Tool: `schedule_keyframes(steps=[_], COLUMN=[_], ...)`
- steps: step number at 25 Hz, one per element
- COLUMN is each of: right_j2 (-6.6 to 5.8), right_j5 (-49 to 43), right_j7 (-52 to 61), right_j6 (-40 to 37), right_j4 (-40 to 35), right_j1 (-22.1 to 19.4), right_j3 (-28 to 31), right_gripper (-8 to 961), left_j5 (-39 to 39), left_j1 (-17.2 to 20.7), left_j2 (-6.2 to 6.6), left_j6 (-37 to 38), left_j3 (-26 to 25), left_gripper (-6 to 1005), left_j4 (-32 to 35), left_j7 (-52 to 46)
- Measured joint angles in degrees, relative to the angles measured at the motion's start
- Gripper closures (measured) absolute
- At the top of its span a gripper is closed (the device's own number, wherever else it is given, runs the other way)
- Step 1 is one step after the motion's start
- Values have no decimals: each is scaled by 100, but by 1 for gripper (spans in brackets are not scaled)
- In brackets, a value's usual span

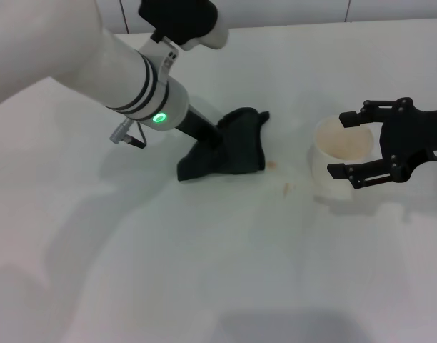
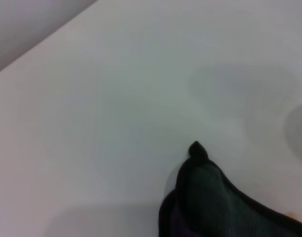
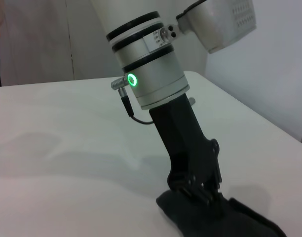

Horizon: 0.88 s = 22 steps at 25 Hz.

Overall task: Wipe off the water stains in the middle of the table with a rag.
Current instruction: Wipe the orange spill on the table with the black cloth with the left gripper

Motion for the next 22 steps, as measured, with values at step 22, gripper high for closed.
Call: schedule_keyframes(steps=[22], right_j2=[0], right_j5=[5], right_j7=[0], right_j6=[6], right_j4=[1], right_j1=[11], right_j3=[-22], right_gripper=[80], left_j5=[-347], left_j1=[9], left_j2=[-37], left_j6=[-347], left_j3=[1093], left_gripper=[907], left_j4=[272], left_j7=[503])
